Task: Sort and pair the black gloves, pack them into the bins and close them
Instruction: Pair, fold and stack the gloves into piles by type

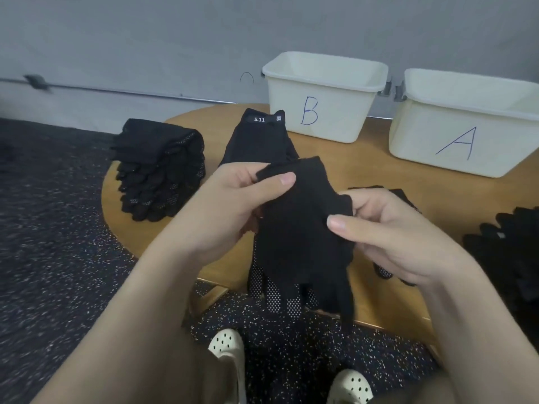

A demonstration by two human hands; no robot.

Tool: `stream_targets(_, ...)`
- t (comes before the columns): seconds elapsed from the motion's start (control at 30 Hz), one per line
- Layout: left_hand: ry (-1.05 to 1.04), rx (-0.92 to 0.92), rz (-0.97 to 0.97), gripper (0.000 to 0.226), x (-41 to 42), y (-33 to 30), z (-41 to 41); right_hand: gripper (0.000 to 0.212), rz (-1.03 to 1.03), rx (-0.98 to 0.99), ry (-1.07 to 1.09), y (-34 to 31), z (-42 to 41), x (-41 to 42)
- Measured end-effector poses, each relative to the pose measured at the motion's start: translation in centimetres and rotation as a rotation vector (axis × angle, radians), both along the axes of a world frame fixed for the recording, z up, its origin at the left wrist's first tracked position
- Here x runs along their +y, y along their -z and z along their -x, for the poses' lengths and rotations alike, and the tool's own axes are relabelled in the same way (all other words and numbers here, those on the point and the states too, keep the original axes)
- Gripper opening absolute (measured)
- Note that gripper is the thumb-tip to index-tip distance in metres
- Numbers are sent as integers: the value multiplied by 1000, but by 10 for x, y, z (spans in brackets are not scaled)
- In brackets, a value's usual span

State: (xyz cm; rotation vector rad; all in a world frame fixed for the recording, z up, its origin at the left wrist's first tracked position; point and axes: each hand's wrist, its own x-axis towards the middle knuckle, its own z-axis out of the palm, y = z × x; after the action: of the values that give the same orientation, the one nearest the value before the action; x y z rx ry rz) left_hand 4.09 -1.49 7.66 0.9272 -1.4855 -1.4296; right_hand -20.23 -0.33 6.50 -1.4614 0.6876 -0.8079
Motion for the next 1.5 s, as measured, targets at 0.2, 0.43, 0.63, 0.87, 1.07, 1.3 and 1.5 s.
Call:
stream_targets(0.2, -44, -83, -47, 18, -10, 17, -15, 25, -19, 190, 46, 12, -9, -3)
stream_targets(0.43, -172, -348, -150, 21, -36, 49, -6, 23, -40, 505, 241, 35, -10, -30)
stream_targets(0.63, -307, -382, -35, 32, -42, 53, -1, 40, -39, 494, 286, 40, -6, -38)
stream_targets(0.87, -378, -577, 13, 35, -57, 69, 0, 17, 46, 613, 363, 44, -12, -39)
stream_targets(1.07, -454, -665, 111, 17, -65, 84, 1, 16, 97, 688, 453, 53, -16, -41)
stream_targets(1.3, -538, -703, 216, 24, -67, 92, 3, 18, 202, 764, 550, 55, -20, -38)
stream_targets(1.5, -538, -688, 220, 25, -66, 93, 4, 19, 272, 857, 629, 55, -24, -37)
